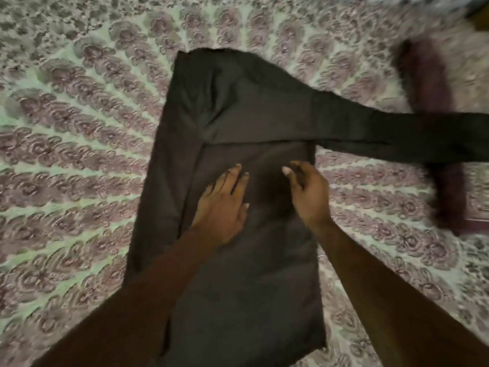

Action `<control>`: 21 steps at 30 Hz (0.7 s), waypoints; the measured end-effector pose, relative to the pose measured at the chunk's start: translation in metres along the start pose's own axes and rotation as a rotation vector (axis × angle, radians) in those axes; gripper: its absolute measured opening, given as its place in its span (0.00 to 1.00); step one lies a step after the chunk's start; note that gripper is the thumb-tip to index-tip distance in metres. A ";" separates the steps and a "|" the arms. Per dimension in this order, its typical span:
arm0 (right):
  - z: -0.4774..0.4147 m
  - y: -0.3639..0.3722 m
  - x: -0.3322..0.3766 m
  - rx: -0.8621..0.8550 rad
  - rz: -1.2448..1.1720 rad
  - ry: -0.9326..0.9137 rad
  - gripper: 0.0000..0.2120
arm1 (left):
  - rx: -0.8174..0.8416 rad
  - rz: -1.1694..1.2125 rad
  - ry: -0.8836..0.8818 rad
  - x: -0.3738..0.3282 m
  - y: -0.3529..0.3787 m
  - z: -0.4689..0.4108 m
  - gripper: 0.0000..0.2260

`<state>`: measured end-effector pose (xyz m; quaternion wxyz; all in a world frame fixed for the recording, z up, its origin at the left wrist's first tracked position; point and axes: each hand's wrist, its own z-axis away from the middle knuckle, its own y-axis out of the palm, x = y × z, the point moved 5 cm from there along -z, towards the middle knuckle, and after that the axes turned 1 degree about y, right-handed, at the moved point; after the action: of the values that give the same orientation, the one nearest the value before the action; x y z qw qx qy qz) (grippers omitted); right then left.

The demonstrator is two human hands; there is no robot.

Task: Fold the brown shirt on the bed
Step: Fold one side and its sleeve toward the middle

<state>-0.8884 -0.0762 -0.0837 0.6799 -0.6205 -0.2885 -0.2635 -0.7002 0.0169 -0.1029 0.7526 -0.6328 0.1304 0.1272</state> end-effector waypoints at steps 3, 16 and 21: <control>-0.041 -0.038 -0.017 -0.051 -0.064 0.073 0.16 | 0.020 -0.015 -0.017 -0.033 -0.004 -0.061 0.36; -0.195 -0.136 -0.121 -0.170 0.333 0.526 0.30 | 0.129 0.084 -0.219 -0.052 0.032 -0.155 0.42; -0.219 -0.135 -0.137 -0.201 0.203 0.691 0.34 | 0.114 0.079 -0.241 -0.050 0.033 -0.155 0.42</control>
<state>-1.0657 -0.3067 -0.1026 0.6957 -0.5840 0.0484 -0.4155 -0.7643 -0.1321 -0.1410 0.7920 -0.5635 0.0710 0.2242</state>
